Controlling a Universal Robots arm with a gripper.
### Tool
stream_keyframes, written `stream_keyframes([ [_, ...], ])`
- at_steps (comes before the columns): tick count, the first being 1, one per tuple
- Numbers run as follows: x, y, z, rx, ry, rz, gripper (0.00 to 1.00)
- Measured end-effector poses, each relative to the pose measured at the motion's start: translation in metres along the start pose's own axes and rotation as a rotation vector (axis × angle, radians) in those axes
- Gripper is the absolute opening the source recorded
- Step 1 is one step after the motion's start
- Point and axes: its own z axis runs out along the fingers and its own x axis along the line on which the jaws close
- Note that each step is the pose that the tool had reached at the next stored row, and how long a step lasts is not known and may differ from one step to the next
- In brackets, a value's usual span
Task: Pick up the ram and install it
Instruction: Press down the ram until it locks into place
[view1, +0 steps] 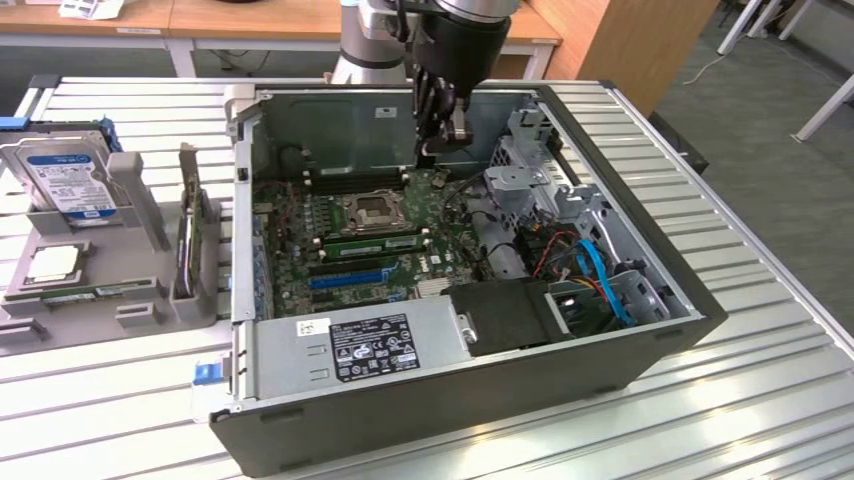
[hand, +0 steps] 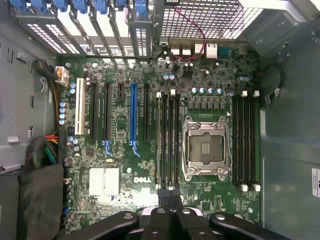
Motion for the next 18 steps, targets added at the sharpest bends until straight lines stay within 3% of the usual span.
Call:
stream_keyframes([
  [13, 0.0000, 0.0002, 0.0000, -0.0002, 0.0001, 0.000, 0.10],
  [18, 0.0001, 0.0047, 0.0003, -0.0002, 0.0002, 0.000, 0.10],
])
